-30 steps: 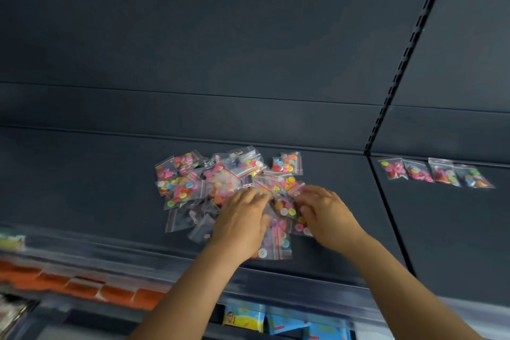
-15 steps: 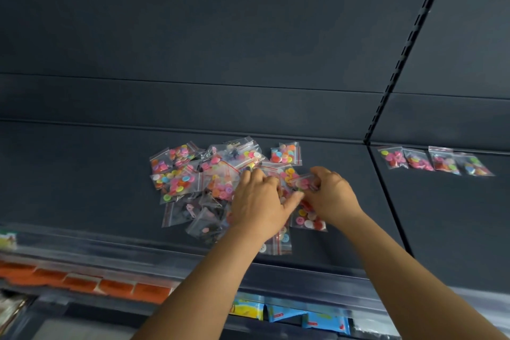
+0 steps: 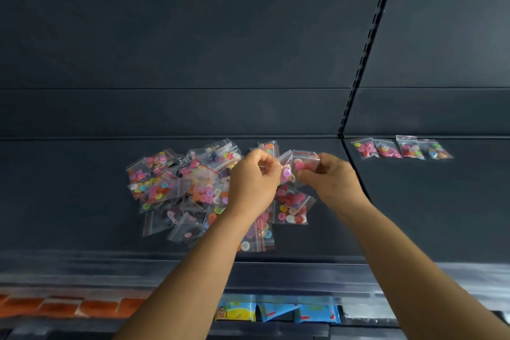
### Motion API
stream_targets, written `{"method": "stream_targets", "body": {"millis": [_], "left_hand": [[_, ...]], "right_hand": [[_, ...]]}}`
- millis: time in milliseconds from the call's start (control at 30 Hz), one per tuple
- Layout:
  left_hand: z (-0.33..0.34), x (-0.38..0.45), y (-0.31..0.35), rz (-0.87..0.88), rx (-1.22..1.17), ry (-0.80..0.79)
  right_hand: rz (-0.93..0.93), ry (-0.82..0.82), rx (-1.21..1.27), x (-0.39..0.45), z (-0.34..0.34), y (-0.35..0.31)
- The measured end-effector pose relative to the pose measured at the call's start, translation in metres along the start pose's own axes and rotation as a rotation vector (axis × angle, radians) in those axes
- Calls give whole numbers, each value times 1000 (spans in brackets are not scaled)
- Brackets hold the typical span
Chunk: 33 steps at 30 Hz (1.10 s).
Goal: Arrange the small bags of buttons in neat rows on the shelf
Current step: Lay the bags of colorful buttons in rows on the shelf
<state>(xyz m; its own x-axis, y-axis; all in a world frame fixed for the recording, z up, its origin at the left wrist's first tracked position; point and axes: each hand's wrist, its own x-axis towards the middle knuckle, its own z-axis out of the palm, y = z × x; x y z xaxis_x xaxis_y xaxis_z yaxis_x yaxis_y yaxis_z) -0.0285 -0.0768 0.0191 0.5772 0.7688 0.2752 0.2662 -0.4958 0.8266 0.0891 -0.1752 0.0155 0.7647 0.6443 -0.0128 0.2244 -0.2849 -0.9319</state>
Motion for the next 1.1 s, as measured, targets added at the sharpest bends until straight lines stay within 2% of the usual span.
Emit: {"method": "stream_targets", "body": {"millis": [167, 333, 600, 733, 933, 1100], "left_hand": [[18, 3, 19, 66, 5, -18], [51, 2, 44, 127, -74, -72], [136, 6, 100, -166, -470, -217], [195, 4, 131, -228, -409, -349], [274, 9, 170, -305, -429, -283], [321, 9, 190, -343, -409, -242]], "right_hand": [[6, 38, 227, -8, -23, -5], [35, 33, 282, -11, -57, 2], [9, 83, 257, 7, -154, 35], [41, 133, 293, 25, -217, 61], [113, 80, 359, 54, -295, 93], [133, 94, 262, 71, -340, 116]]}}
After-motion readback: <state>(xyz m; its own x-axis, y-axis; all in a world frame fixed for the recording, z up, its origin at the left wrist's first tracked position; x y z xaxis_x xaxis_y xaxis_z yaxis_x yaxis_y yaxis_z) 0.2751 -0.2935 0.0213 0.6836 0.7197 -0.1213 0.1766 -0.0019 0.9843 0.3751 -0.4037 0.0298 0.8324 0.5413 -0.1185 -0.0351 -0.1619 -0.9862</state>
